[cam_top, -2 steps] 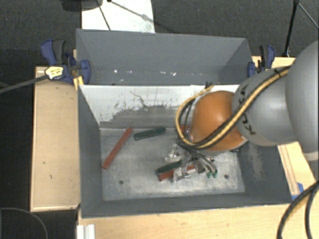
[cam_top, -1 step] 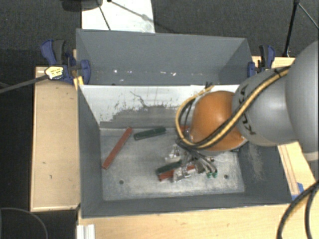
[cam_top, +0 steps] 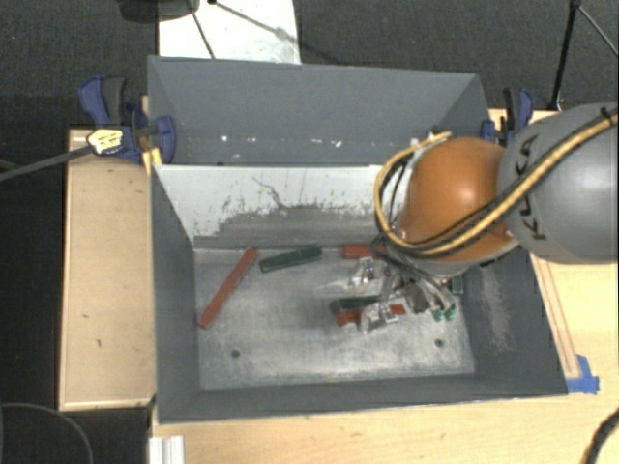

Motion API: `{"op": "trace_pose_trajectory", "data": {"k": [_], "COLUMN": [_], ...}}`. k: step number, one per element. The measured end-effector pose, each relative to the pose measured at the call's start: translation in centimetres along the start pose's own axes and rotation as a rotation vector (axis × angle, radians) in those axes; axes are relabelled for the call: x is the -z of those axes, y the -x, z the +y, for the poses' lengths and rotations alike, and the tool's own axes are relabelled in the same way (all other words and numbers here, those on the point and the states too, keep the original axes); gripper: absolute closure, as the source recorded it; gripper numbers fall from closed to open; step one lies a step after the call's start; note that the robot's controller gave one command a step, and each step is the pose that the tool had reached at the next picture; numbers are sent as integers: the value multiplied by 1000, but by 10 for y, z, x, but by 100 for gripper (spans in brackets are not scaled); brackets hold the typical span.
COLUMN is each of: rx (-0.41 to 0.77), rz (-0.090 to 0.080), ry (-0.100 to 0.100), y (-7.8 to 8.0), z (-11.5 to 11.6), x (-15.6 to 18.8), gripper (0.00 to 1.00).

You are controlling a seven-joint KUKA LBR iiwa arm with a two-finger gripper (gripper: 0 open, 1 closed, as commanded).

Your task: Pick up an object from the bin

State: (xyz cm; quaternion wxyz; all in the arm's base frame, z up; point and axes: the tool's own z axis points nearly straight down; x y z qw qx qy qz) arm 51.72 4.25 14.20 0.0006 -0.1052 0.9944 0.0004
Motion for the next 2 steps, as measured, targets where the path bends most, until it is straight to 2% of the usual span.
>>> {"op": "trace_pose_trajectory", "data": {"k": [1, 2], "rx": [-1, 35], "rz": [0, -1], "ry": [0, -1], "y": [0, -2], "z": [0, -15], "x": [0, 106], "gripper": [100, 100]}}
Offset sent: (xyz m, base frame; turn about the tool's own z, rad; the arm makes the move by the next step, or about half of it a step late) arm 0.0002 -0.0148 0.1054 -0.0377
